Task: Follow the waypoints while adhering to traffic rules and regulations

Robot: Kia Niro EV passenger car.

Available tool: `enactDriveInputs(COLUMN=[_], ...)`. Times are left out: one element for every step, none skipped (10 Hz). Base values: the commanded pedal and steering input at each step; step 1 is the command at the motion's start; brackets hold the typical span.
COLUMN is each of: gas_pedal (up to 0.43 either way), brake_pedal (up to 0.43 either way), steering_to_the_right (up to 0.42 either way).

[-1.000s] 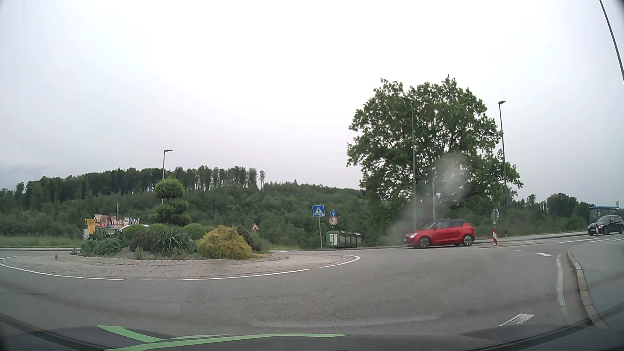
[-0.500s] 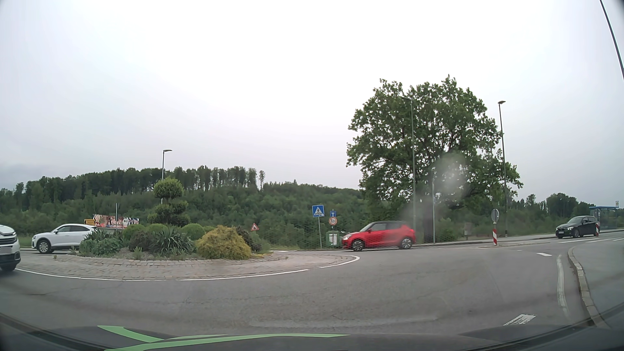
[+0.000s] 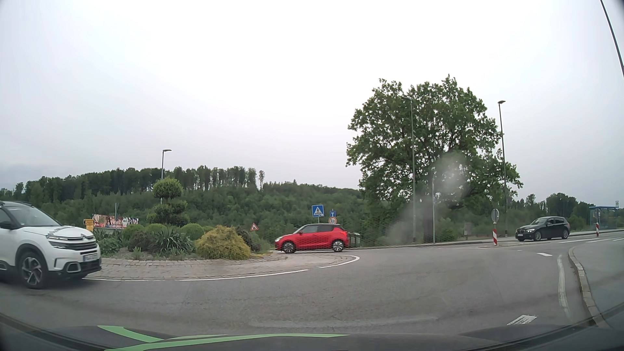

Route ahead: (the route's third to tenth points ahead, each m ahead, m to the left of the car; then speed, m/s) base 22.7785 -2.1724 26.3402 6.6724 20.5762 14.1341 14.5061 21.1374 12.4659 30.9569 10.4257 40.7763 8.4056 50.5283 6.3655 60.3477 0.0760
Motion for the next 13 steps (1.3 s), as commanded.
enactDriveInputs(gas_pedal=[0.000, 0.000, 0.000, 0.000, 0.000, 0.000, 0.000, 0.000, 0.000, 0.000, 0.000, 0.000, 0.000], brake_pedal=[0.049, 0.043, 0.037, 0.006, 0.006, 0.006, 0.006, 0.006, 0.006, 0.006, 0.024, 0.043, 0.055], steering_to_the_right=[0.079, 0.078, 0.078, 0.079, 0.079, 0.079, 0.079, 0.079, 0.079, 0.079, 0.079, 0.079, 0.079])
